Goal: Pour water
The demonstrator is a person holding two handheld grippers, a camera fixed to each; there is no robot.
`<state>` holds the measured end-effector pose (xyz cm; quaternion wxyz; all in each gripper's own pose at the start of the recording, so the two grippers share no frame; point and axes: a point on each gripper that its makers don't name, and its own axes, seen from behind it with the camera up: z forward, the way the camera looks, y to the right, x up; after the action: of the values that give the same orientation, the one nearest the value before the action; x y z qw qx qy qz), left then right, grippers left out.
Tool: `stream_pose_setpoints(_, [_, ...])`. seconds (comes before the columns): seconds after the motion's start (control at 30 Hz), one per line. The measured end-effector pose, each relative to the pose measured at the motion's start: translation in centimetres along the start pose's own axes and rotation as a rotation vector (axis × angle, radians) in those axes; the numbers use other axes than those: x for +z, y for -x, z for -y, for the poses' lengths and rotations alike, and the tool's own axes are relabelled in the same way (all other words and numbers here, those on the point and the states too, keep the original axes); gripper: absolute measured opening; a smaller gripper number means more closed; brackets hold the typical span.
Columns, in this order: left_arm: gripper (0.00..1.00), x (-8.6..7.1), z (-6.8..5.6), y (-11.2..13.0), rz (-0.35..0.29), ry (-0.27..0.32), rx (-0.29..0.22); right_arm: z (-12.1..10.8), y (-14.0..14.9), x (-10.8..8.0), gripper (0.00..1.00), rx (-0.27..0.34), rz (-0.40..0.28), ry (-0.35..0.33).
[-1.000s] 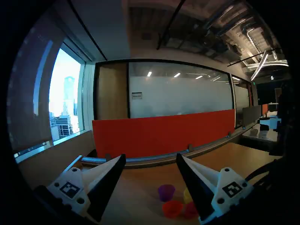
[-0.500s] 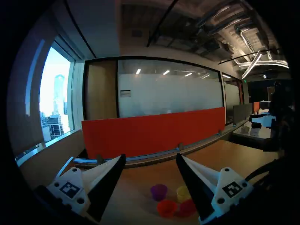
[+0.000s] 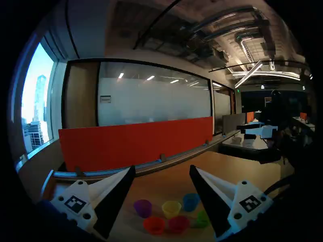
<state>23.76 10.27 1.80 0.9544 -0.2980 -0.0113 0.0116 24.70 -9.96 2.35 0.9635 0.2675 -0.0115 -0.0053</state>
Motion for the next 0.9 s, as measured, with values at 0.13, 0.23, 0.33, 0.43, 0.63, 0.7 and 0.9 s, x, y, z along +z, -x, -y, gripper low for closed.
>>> stream_pose_setpoints(0.13, [0.99,0.2,-1.0,-0.4,-0.012,0.053,-0.029,0.6,-0.3,0.3,1.0,-0.01,-0.002,-0.033])
stream_pose_setpoints(0.23, [0.99,0.3,-1.5,-0.5,-0.015,0.083,-0.037,1.0,-0.4,0.5,1.0,-0.014,0.001,-0.057])
stream_pose_setpoints(0.33, [0.99,0.4,-1.9,-0.2,-0.007,0.108,-0.027,1.3,-0.3,0.7,1.0,-0.025,0.011,-0.077])
stream_pose_setpoints(0.43, [0.99,0.6,-2.4,0.3,0.011,0.135,-0.007,1.7,-0.1,0.9,1.0,-0.044,0.028,-0.098])
stream_pose_setpoints(0.63, [0.99,0.8,-4.2,2.0,0.059,0.212,0.032,2.4,0.6,1.3,1.0,-0.068,0.08,-0.147])
stream_pose_setpoints(0.7, [0.99,0.9,-4.8,2.5,0.076,0.238,0.04,2.6,1.0,1.3,1.0,-0.073,0.101,-0.166])
stream_pose_setpoints(0.9, [0.99,1.2,-5.7,4.2,0.123,0.28,0.063,2.7,2.2,1.4,1.0,-0.118,0.158,-0.194])
